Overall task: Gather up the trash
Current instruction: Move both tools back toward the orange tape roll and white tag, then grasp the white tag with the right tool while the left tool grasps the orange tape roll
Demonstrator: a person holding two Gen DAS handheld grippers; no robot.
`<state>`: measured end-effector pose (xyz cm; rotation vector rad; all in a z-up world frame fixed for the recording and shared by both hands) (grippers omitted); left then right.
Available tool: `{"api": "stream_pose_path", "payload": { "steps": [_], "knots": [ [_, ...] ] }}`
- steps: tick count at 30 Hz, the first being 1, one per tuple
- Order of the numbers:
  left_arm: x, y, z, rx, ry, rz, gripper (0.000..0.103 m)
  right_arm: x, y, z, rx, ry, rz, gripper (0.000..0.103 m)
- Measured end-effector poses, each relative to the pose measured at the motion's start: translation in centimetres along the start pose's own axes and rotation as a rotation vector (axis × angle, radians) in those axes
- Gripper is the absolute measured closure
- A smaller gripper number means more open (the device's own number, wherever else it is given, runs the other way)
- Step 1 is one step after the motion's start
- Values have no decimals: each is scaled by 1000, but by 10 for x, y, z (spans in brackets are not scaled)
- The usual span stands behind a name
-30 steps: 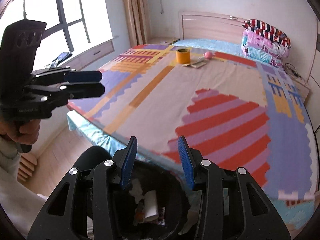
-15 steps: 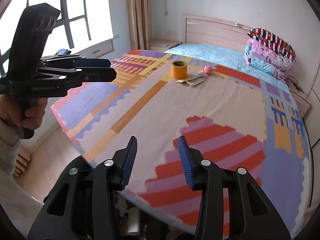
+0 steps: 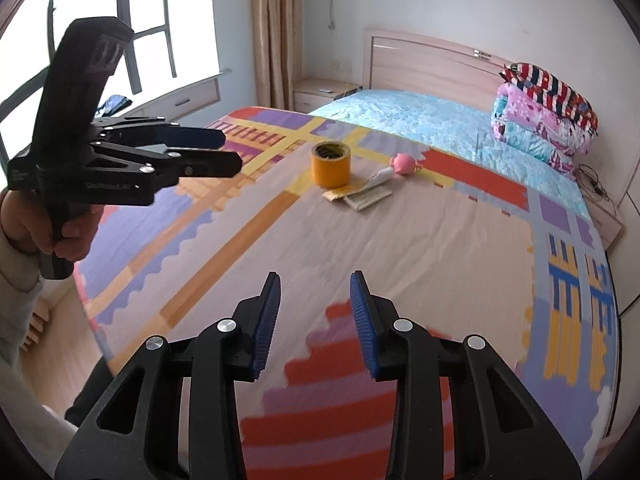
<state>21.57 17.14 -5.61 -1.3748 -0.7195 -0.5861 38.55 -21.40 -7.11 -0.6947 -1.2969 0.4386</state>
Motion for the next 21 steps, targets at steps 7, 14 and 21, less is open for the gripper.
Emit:
{"api": "stream_pose_path", "payload": {
  "steps": [7, 14, 21],
  "knots": [
    [14, 37, 14, 0, 18, 22, 49, 24, 29, -6, 6, -40, 23, 77],
    [23, 83, 25, 13, 24, 79, 49, 41, 56, -12, -29, -71, 42, 80],
    [27, 109, 32, 15, 8, 94, 49, 52, 86, -24, 32, -41, 102, 82]
  ]
}}
Point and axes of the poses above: each gripper's, at about its wrist camera, not at the fingertips, and y roughly the way its jaws point, z to its left, x to its top, the point moved 1 cm from there along y, roughly the way its jaws point, and after that the axes turned 6 degrees about y, right-handed, at the moved point
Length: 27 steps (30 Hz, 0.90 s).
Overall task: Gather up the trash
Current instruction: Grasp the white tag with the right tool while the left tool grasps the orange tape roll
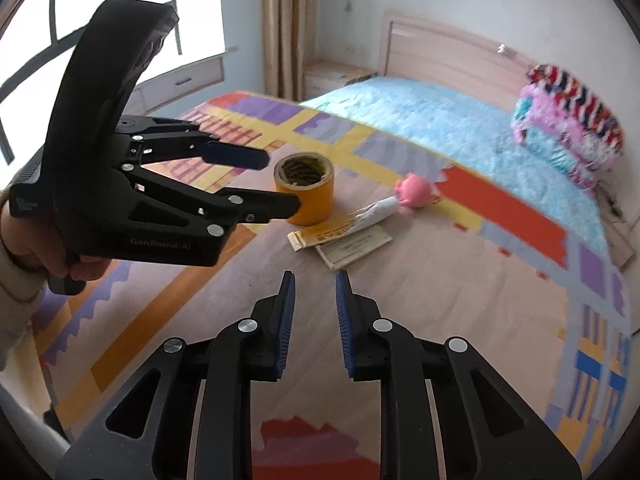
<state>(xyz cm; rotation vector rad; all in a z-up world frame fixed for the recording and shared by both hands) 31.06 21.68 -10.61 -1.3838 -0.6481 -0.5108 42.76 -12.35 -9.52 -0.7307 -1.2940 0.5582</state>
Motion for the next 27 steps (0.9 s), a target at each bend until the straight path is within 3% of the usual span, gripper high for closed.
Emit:
{"api": "stream_pose_path", "payload": {
  "steps": [7, 15, 17, 27],
  "knots": [
    [6, 17, 1, -6, 17, 15, 49, 11, 18, -4, 30, 0, 10, 85],
    [8, 30, 6, -45, 2, 21, 49, 11, 30, -10, 68, -3, 15, 95],
    [8, 29, 7, -51, -10, 11, 56, 10, 31, -6, 51, -23, 18, 99],
    [0, 3, 5, -49, -11, -23, 57, 4, 16, -5, 40, 13, 5, 100]
  ]
}}
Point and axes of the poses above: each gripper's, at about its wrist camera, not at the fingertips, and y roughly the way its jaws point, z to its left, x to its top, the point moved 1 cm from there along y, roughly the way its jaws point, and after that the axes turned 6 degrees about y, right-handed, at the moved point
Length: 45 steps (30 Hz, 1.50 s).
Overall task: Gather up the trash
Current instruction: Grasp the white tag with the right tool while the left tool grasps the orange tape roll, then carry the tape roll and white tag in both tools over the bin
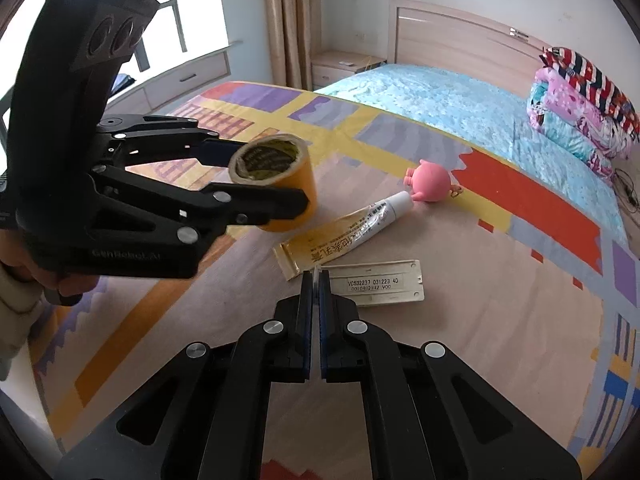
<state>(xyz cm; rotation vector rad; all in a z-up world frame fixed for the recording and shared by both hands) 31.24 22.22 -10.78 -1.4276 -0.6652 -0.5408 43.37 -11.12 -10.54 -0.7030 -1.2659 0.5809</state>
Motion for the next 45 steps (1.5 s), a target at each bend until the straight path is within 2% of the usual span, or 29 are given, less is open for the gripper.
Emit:
{"api": "stream_pose_path", "payload": {
  "steps": [13, 26, 39, 45],
  "knots": [
    [-12, -64, -20, 30, 5, -49, 57, -11, -43, 26, -37, -40, -42, 100],
    [-29, -129, -66, 22, 30, -102, 57, -39, -92, 55, -68, -66, -78, 100],
    [-79, -185, -122, -22, 67, -125, 57, -87, -133, 85, -79, -72, -107, 100],
    [-96, -202, -139, -41, 78, -133, 57, -108, -147, 99, -40, -60, -117, 100]
  ]
}}
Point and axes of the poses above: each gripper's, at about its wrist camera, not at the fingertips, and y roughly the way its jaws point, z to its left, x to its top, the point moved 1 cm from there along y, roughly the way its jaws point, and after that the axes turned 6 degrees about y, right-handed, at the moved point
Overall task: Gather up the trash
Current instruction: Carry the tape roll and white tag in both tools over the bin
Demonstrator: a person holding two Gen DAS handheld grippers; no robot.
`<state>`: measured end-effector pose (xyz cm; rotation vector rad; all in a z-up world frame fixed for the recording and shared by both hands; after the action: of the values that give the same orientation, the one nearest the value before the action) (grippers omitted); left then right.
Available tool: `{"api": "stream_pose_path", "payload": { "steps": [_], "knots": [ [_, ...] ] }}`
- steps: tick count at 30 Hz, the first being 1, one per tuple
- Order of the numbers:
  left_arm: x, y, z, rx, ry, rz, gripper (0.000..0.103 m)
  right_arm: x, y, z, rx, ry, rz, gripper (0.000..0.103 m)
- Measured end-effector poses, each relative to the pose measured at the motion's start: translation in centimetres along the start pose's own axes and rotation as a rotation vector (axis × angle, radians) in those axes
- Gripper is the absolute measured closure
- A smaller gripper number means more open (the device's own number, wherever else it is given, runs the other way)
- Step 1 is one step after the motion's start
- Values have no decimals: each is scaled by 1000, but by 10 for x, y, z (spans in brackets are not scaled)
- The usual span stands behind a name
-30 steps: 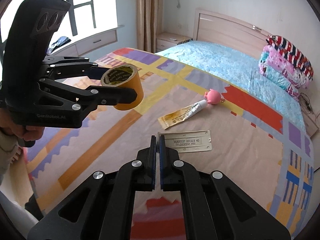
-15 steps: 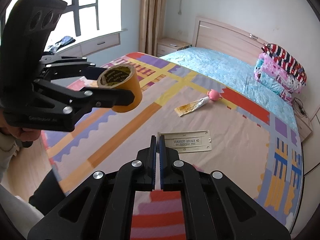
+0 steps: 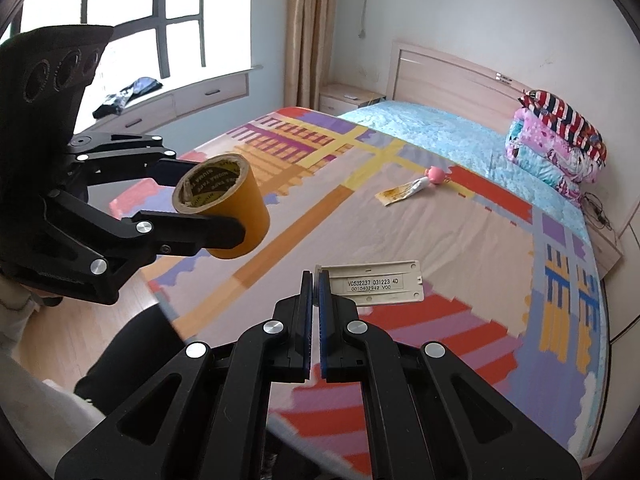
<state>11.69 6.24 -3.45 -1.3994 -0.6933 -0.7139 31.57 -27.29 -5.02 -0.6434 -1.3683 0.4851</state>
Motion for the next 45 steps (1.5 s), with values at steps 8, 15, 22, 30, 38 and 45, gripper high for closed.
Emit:
{"api": "stream_pose_path", "payload": {
  "steps": [8, 15, 22, 30, 38, 45],
  "knots": [
    [-25, -17, -20, -37, -22, -3, 57, -25, -22, 20, 54, 38, -25, 100],
    [-52, -25, -39, -96, -57, 15, 57, -58, -29, 35, 108, 69, -1, 100],
    [-84, -21, -53, -128, -77, 82, 57, -94, -28, 44, 140, 103, 56, 100],
    [-123, -5, -66, -163, -101, 183, 57, -134, -11, 47, 166, 153, 149, 100],
    [-153, 22, -75, -203, -121, 273, 57, -163, 15, 48, 179, 187, 233, 100],
    [-178, 45, -81, -206, -133, 352, 57, -184, 40, 43, 181, 232, 305, 100]
  ]
}}
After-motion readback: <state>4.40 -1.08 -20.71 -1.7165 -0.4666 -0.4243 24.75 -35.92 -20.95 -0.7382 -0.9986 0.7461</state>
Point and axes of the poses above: each gripper's, at about its wrist camera, not at the fingertips, and y roughly the way its jaws point, z to its left, x to its top, the point moved 1 cm from there along y, roughly the way its jaws point, and after that the axes turned 6 degrees about y, right-handed, at the moved point
